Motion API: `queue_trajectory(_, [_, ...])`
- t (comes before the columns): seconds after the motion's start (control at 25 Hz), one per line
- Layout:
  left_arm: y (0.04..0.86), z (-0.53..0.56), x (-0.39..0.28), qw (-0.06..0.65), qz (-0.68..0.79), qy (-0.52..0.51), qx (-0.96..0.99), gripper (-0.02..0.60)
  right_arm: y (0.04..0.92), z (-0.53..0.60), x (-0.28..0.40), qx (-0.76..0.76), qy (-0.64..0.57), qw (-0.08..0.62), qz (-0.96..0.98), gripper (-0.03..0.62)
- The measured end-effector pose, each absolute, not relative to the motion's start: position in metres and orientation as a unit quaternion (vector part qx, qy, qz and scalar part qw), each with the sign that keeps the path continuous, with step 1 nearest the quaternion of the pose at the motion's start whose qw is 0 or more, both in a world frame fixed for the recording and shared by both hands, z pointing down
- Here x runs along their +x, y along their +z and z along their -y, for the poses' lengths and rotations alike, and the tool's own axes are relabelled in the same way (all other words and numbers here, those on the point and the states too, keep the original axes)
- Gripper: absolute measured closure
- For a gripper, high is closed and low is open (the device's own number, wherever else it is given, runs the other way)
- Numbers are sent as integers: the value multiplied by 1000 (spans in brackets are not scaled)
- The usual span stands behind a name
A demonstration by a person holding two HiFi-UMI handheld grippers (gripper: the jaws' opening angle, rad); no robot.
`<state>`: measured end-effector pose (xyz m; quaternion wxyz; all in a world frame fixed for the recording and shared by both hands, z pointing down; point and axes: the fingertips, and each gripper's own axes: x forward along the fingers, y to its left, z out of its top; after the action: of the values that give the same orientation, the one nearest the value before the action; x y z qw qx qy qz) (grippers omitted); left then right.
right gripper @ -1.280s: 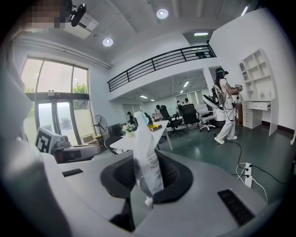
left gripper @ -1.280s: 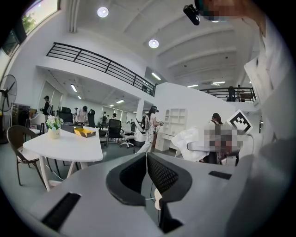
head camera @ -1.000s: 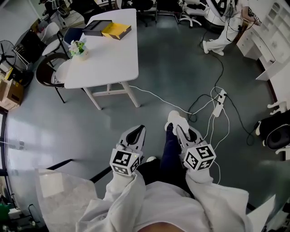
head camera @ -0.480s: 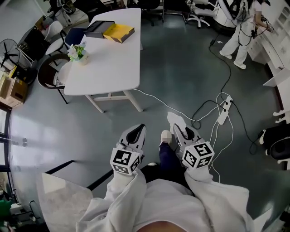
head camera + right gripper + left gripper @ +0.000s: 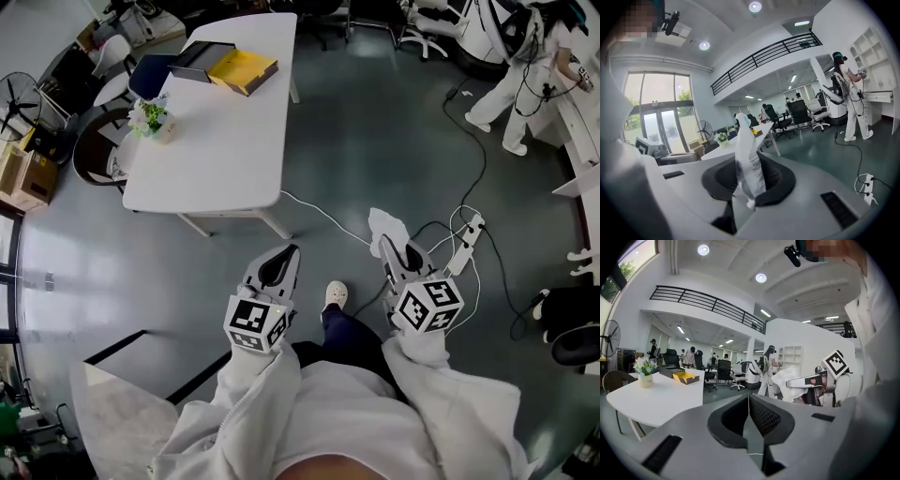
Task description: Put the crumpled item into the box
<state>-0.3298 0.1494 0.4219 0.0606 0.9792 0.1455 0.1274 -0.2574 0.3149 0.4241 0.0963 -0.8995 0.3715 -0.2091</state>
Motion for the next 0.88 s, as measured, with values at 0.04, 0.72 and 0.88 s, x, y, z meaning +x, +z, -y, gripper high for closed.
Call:
queue_trajectory(0.04, [421, -149, -322, 60, -143, 127, 980, 558, 422, -317, -247, -900, -207, 97, -371, 525])
queue_trajectory(0.72, [409, -138, -180, 44, -129, 93, 986, 558, 404, -320, -101, -897, -185, 112, -385, 525])
queue_trajectory(0.88, [409, -142, -164, 48, -131, 91, 986, 558, 404, -324, -80, -899, -185, 113, -381, 526])
